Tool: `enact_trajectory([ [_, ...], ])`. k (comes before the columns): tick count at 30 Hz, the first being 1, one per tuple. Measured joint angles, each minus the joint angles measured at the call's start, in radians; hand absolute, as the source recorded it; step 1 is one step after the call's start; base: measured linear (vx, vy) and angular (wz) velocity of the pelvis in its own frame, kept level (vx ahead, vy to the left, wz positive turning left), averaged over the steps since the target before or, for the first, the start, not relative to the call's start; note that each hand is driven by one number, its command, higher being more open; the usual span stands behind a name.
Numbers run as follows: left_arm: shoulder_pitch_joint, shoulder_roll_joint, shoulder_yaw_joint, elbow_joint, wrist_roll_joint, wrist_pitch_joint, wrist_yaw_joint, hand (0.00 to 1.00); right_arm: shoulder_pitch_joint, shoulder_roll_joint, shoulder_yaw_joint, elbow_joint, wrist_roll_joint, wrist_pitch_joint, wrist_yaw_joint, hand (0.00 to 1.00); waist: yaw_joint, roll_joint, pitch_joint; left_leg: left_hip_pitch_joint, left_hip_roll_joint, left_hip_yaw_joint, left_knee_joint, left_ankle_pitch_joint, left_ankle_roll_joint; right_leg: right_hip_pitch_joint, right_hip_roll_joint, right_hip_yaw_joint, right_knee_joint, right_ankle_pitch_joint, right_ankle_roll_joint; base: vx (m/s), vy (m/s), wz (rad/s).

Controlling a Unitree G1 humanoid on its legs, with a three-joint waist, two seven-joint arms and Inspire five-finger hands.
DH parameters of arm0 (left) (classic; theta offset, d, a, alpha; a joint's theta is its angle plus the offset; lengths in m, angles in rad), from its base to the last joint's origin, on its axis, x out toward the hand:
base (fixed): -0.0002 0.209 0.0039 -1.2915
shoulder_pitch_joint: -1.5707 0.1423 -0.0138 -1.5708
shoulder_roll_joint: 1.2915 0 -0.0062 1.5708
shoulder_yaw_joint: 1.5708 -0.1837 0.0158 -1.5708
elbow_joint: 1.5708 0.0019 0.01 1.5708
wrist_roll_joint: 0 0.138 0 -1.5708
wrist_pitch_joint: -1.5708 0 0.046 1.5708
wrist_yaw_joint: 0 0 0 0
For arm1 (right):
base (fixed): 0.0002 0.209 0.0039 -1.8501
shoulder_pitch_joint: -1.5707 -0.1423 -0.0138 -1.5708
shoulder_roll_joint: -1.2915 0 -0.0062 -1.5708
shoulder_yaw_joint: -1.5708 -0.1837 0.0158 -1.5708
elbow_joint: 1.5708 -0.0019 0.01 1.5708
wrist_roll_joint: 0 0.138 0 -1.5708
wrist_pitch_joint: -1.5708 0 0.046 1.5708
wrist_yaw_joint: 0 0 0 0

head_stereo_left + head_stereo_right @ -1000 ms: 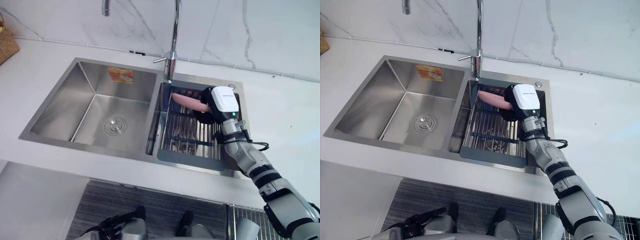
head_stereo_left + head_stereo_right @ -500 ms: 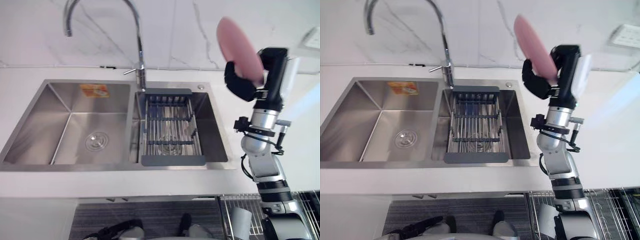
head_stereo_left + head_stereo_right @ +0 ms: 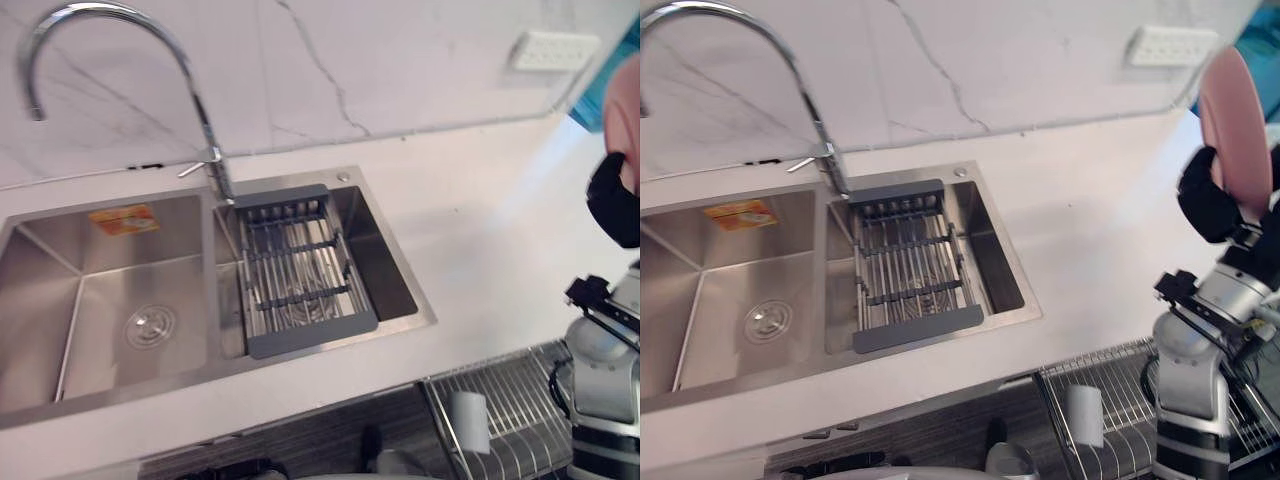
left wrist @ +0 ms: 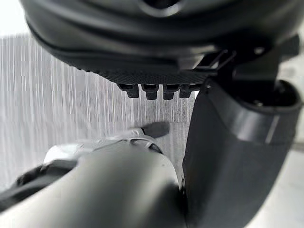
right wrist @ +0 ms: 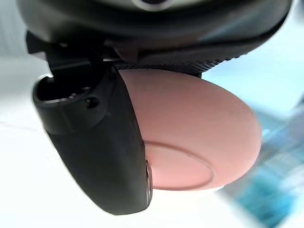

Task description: Walk over to the sink, pick up the cup, carry it to the dishwasher, place the cup inside the dishwasher, then close the dishwasher door

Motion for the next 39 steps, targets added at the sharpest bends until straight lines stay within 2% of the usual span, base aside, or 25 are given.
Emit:
enact_trajectory([
  [2, -0.011, 0.002, -0.023, 0.000, -0.004, -0.016, 0.009, 1.00, 0.045, 0.037, -0.018, 0.018, -0.028, 0.020, -0.029, 0.00, -0.016, -0.004, 0.006, -0.010, -0.003, 0.029, 0.024, -0.017, 0.004, -0.024, 0.001, 0.011, 0.015, 0.001, 0.000, -0.03, 0.015, -0.52],
  [3, -0.002, -0.007, -0.019, -0.004, -0.030, -0.040, 0.021, 1.00, 0.084, 0.074, -0.032, 0.019, -0.080, 0.020, -0.047, 0.00, -0.012, -0.014, 0.017, -0.017, -0.001, 0.076, 0.057, -0.041, 0.008, -0.044, -0.002, -0.003, 0.005, 0.002, -0.020, -0.08, 0.004, -0.75],
  [4, 0.000, -0.014, -0.017, -0.008, -0.051, -0.047, 0.029, 1.00, 0.093, 0.085, -0.038, 0.020, -0.099, 0.019, -0.054, 0.00, -0.011, -0.010, 0.022, -0.021, 0.004, 0.095, 0.067, -0.047, 0.012, -0.047, -0.019, -0.054, 0.009, -0.024, -0.043, -0.09, 0.028, -1.09],
  [5, 0.016, -0.024, -0.012, -0.022, -0.093, -0.063, 0.035, 1.00, 0.099, 0.094, -0.038, 0.031, -0.124, 0.016, -0.073, 0.00, -0.003, 0.004, 0.027, -0.035, 0.023, 0.143, 0.083, -0.056, 0.014, -0.068, -0.051, -0.219, 0.053, -0.080, -0.115, -0.04, 0.050, -0.90],
  [6, 0.023, -0.030, -0.011, -0.028, -0.116, -0.067, 0.039, 1.00, 0.101, 0.096, -0.036, 0.039, -0.133, 0.008, -0.082, 0.00, 0.003, 0.011, 0.028, -0.049, 0.034, 0.167, 0.095, -0.061, 0.015, -0.087, -0.070, -0.280, 0.091, -0.091, -0.120, -0.04, 0.055, -1.09],
  [7, 0.025, -0.021, -0.011, -0.042, -0.153, -0.071, 0.048, 1.00, 0.102, 0.101, -0.033, 0.050, -0.153, -0.001, -0.113, 0.00, 0.010, -0.001, 0.039, -0.074, 0.044, 0.196, 0.119, -0.071, 0.017, -0.133, -0.128, -0.355, 0.215, -0.112, -0.118, -0.04, 0.011, -0.67],
  [8, 0.024, -0.013, -0.012, -0.042, -0.160, -0.071, 0.054, 1.00, 0.102, 0.106, -0.030, 0.054, -0.162, -0.003, -0.130, 0.00, 0.010, -0.011, 0.044, -0.090, 0.049, 0.200, 0.138, -0.076, 0.018, -0.146, -0.154, -0.376, 0.286, -0.122, -0.120, -0.03, -0.115, -0.47],
  [9, 0.000, -0.001, -0.014, -0.042, -0.168, -0.067, 0.072, 1.00, 0.097, 0.111, -0.010, 0.081, -0.186, -0.003, -0.182, 0.00, 0.004, -0.035, 0.055, -0.129, 0.069, 0.201, 0.209, -0.096, 0.010, -0.154, -0.192, -0.399, 0.398, -0.170, -0.101, 0.00, -0.157, -0.20],
  [10, -0.012, 0.003, -0.015, -0.044, -0.173, -0.065, 0.077, 1.00, 0.089, 0.110, 0.002, 0.096, -0.202, -0.002, -0.197, 0.00, 0.000, -0.047, 0.060, -0.151, 0.080, 0.205, 0.255, -0.114, 0.002, -0.164, -0.191, -0.402, 0.401, -0.163, -0.083, -0.03, -0.191, -0.33],
  [11, -0.032, 0.007, -0.011, -0.044, -0.184, -0.061, 0.088, 1.00, 0.060, 0.105, 0.041, 0.137, -0.225, 0.002, -0.209, 0.00, -0.006, -0.068, 0.066, -0.206, 0.101, 0.204, 0.333, -0.149, 0.008, -0.177, -0.163, -0.395, 0.374, -0.160, -0.089, -0.07, -0.093, -0.40],
  [12, -0.042, 0.005, -0.014, -0.042, -0.185, -0.060, 0.100, 1.00, 0.036, 0.104, 0.063, 0.155, -0.233, 0.005, -0.213, 0.00, -0.007, -0.076, 0.070, -0.225, 0.086, 0.193, 0.338, -0.154, 0.018, -0.176, -0.152, -0.370, 0.322, -0.153, -0.090, -0.17, -0.022, -0.97],
  [13, -0.053, -0.011, -0.010, -0.038, -0.199, -0.067, 0.110, 1.00, -0.011, 0.103, 0.101, 0.203, -0.241, 0.009, -0.220, 0.00, 0.017, -0.050, 0.058, -0.269, 0.063, 0.184, 0.269, -0.130, 0.055, -0.156, -0.066, -0.326, 0.154, -0.085, -0.062, -0.19, 0.028, -1.30],
  [14, -0.058, -0.017, -0.008, -0.035, -0.217, -0.078, 0.117, 1.00, -0.037, 0.107, 0.132, 0.242, -0.242, 0.008, -0.232, 0.00, 0.037, -0.055, 0.068, -0.281, 0.089, 0.217, 0.295, -0.109, 0.058, -0.155, -0.078, -0.343, 0.276, -0.174, -0.075, -0.15, 0.025, -1.16],
  [15, -0.062, -0.010, -0.013, -0.037, -0.221, -0.081, 0.119, 1.00, -0.026, 0.109, 0.134, 0.251, -0.241, 0.007, -0.239, 0.00, 0.036, -0.061, 0.068, -0.293, 0.092, 0.216, 0.317, -0.111, 0.060, -0.122, -0.082, -0.347, 0.265, -0.194, -0.055, -0.04, -0.030, -0.56],
  [16, -0.066, 0.003, -0.010, -0.035, -0.248, -0.093, 0.119, 1.00, -0.021, 0.112, 0.134, 0.272, -0.239, 0.006, -0.250, 0.00, 0.042, -0.070, 0.077, -0.310, 0.106, 0.218, 0.355, -0.125, 0.055, -0.057, -0.066, -0.346, 0.150, -0.176, 0.007, 0.00, -0.089, -0.10],
  [17, -0.068, 0.001, -0.010, -0.029, -0.266, -0.099, 0.123, 1.00, -0.032, 0.113, 0.137, 0.288, -0.235, 0.006, -0.250, 0.00, 0.040, -0.060, 0.085, -0.315, 0.126, 0.219, 0.370, -0.125, 0.055, -0.034, -0.035, -0.344, 0.090, -0.136, -0.009, -0.04, -0.097, -0.17],
  [19, -0.063, 0.001, -0.010, -0.019, -0.288, -0.101, 0.131, 1.00, -0.014, 0.120, 0.150, 0.290, -0.236, -0.006, -0.250, 0.00, 0.038, -0.055, 0.086, -0.291, 0.142, 0.225, 0.380, -0.125, 0.053, 0.020, -0.005, -0.340, 0.011, -0.102, -0.014, -0.08, -0.061, -0.16],
  [24, -0.058, -0.010, -0.011, -0.020, -0.289, -0.101, 0.136, 1.00, 0.053, 0.121, 0.166, 0.288, -0.244, -0.079, -0.228, 0.00, 0.035, -0.033, 0.093, -0.275, 0.153, 0.224, 0.368, -0.111, 0.036, 0.043, 0.014, -0.338, -0.018, -0.084, -0.027, -0.08, -0.001, -0.04],
  [27, -0.056, -0.029, -0.011, -0.021, -0.293, -0.107, 0.135, 1.00, 0.065, 0.124, 0.206, 0.321, -0.272, -0.103, -0.200, 0.00, 0.035, -0.007, 0.102, -0.266, 0.146, 0.216, 0.357, -0.101, 0.039, 0.055, 0.012, -0.346, -0.019, -0.079, -0.028, -0.07, 0.040, 0.08],
  [30, -0.054, -0.043, -0.012, -0.026, -0.291, -0.112, 0.132, 1.00, 0.064, 0.124, 0.227, 0.362, -0.278, -0.102, -0.162, 0.00, 0.037, 0.009, 0.107, -0.263, 0.132, 0.193, 0.339, -0.085, 0.043, 0.070, 0.007, -0.370, -0.021, -0.079, -0.028, -0.04, 0.042, 0.26],
  [33, -0.047, -0.050, -0.012, -0.051, -0.279, -0.093, 0.093, 1.00, 0.037, 0.123, 0.242, 0.426, -0.262, -0.061, -0.086, 0.00, 0.041, 0.035, 0.120, -0.258, 0.110, 0.159, 0.313, -0.058, 0.046, 0.085, -0.003, -0.405, -0.019, -0.080, -0.027, -0.04, 0.041, 0.36],
  [39, -0.049, -0.069, -0.013, -0.061, -0.189, -0.070, -0.008, 1.00, -0.033, 0.101, 0.267, 0.542, -0.226, 0.045, -0.065, 0.00, 0.050, 0.090, 0.129, -0.244, 0.082, 0.139, 0.265, -0.021, 0.053, 0.088, -0.021, -0.425, 0.003, -0.082, -0.027, -0.06, 0.057, 0.13],
])
